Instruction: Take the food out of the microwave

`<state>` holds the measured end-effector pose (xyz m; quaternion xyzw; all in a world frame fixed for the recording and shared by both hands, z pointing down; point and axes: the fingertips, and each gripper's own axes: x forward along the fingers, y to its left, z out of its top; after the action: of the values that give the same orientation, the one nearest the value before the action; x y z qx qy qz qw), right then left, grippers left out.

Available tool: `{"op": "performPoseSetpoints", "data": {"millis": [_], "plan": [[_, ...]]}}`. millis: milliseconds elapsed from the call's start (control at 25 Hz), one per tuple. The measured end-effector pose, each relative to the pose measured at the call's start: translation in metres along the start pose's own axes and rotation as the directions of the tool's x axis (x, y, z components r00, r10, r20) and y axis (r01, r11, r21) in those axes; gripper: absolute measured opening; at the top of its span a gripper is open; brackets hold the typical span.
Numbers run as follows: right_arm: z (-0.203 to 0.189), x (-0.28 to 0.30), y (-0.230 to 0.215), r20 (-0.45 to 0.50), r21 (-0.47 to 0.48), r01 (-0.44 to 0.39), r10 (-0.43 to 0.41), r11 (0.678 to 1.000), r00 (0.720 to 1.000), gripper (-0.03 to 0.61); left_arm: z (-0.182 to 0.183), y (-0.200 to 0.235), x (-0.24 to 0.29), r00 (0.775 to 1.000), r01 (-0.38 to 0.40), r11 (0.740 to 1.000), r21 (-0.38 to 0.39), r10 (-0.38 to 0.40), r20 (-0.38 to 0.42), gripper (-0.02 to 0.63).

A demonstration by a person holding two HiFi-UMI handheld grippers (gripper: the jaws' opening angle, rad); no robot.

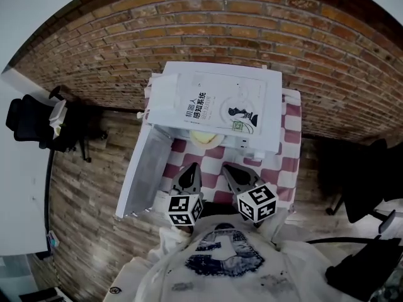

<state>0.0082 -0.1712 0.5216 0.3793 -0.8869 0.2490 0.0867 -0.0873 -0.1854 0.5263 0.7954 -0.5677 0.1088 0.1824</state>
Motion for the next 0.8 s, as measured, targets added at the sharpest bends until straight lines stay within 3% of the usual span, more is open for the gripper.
{"op": "performPoseSetpoints", "data": {"millis": [400, 800], "plan": [[-0.005, 0.000, -0.002, -0.004, -0.001, 0.026, -0.026, 1.000, 1.000, 0.013, -0.015, 0.001, 0.004, 0.999, 0.035, 0.999, -0.040, -0.036, -0.017, 0.015], [-0.006, -0.003, -0.012, -0.012, 0.005, 0.071, -0.071, 0.997, 0.997, 0.014, -0.034, 0.002, 0.025, 0.994, 0.086, 0.983, -0.160, -0.097, -0.056, 0.134]]}}
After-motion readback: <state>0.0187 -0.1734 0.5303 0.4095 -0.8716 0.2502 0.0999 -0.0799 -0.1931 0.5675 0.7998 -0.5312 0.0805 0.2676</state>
